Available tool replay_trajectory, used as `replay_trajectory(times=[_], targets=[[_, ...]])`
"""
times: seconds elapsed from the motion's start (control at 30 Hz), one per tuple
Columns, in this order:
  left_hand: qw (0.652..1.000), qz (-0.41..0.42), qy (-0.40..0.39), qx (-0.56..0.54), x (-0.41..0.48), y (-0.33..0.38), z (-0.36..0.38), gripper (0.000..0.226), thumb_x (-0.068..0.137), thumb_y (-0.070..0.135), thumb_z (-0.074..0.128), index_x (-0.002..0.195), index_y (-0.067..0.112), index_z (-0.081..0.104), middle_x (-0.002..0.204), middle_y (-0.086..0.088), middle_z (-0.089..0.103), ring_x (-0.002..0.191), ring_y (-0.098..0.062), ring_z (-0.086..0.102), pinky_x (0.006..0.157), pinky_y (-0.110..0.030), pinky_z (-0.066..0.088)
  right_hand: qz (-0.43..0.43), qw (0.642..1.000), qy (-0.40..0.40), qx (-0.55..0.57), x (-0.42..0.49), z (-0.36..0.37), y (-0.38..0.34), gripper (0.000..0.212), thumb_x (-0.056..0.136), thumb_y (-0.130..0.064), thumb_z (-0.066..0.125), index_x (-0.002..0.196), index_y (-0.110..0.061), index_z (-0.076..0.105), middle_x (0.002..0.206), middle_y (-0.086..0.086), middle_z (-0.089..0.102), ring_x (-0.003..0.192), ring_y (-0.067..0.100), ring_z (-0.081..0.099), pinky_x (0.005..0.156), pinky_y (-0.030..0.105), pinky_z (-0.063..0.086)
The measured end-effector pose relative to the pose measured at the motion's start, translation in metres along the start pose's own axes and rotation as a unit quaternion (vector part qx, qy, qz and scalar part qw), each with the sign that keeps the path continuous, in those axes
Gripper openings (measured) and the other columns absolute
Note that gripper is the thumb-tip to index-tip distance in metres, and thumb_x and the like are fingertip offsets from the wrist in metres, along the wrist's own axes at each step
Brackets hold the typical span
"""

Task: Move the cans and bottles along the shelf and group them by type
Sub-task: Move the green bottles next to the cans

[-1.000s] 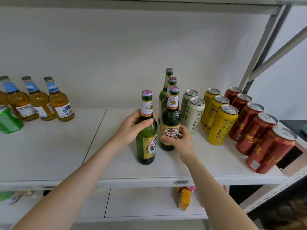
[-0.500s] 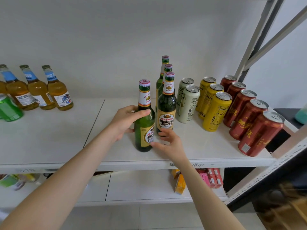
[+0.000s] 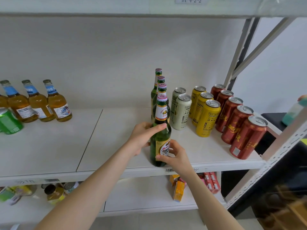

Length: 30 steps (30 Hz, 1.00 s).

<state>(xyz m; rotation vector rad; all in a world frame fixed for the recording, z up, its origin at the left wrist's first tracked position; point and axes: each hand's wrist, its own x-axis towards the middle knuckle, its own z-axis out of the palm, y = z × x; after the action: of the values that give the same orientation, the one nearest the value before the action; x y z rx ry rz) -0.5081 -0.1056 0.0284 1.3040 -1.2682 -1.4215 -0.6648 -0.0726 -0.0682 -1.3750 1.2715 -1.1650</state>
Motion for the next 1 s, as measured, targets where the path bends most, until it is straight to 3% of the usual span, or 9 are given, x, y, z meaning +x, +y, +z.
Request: replay_trajectory(times=[0.1, 0.2, 0.33, 0.63, 0.83, 1.0], targets=[[1.000, 0.000, 0.005, 0.006, 0.007, -0.002, 0.006, 0.059, 0.058, 0.058, 0.084, 0.100, 0.020, 0.067, 0.091, 0.006, 0.077, 0.095, -0.015, 0.070, 0.080, -0.039, 0.055, 0.002, 1.000, 0.007, -0.007, 0.004, -0.006, 0.000, 0.061, 0.066, -0.026, 0.090, 0.118, -0.031, 0.057, 0.110, -0.012, 0.068, 0.096, -0.004, 0.063, 0.073, 0.011, 0.051], [1.000, -0.001, 0.010, 0.018, 0.012, 0.000, 0.006, 0.055, 0.054, 0.062, 0.081, 0.091, 0.023, 0.068, 0.079, 0.015, 0.075, 0.086, -0.006, 0.069, 0.065, -0.029, 0.052, 0.008, 1.000, 0.014, -0.009, 0.010, -0.007, 0.001, 0.062, 0.065, -0.025, 0.090, 0.116, -0.034, 0.056, 0.108, -0.015, 0.067, 0.096, -0.007, 0.062, 0.072, 0.010, 0.051], [0.999, -0.008, 0.028, 0.022, 0.018, 0.003, 0.004, 0.060, 0.052, 0.063, 0.083, 0.091, 0.020, 0.066, 0.075, 0.014, 0.075, 0.083, -0.003, 0.067, 0.057, -0.025, 0.053, 0.016, 1.000, 0.018, -0.009, 0.019, -0.007, 0.001, 0.061, 0.067, -0.025, 0.089, 0.114, -0.040, 0.054, 0.108, -0.020, 0.065, 0.096, -0.011, 0.060, 0.068, 0.007, 0.049], [0.999, -0.019, 0.020, 0.034, 0.029, 0.008, 0.004, 0.057, 0.058, 0.057, 0.084, 0.094, 0.017, 0.064, 0.089, 0.008, 0.074, 0.086, -0.005, 0.068, 0.062, -0.029, 0.056, 0.019, 1.000, 0.008, -0.002, 0.033, -0.013, 0.003, 0.062, 0.065, -0.026, 0.090, 0.114, -0.040, 0.055, 0.111, -0.016, 0.065, 0.103, -0.001, 0.061, 0.073, 0.011, 0.051], [0.999, -0.016, 0.012, 0.037, 0.031, 0.008, 0.003, 0.069, 0.047, 0.061, 0.083, 0.095, 0.016, 0.063, 0.091, 0.007, 0.074, 0.091, -0.008, 0.068, 0.061, -0.030, 0.055, 0.021, 1.000, -0.006, -0.008, 0.035, -0.017, 0.005, 0.064, 0.066, -0.025, 0.090, 0.118, -0.036, 0.054, 0.114, -0.011, 0.065, 0.106, 0.005, 0.060, 0.082, 0.017, 0.052], [0.999, -0.017, 0.015, 0.034, 0.030, 0.007, 0.006, 0.066, 0.056, 0.057, 0.084, 0.100, 0.014, 0.061, 0.097, 0.004, 0.073, 0.093, -0.008, 0.066, 0.062, -0.030, 0.054, 0.031, 0.999, -0.010, -0.026, 0.035, -0.018, 0.001, 0.062, 0.068, -0.027, 0.089, 0.116, -0.039, 0.052, 0.113, -0.016, 0.063, 0.105, 0.001, 0.059, 0.074, 0.011, 0.050]])
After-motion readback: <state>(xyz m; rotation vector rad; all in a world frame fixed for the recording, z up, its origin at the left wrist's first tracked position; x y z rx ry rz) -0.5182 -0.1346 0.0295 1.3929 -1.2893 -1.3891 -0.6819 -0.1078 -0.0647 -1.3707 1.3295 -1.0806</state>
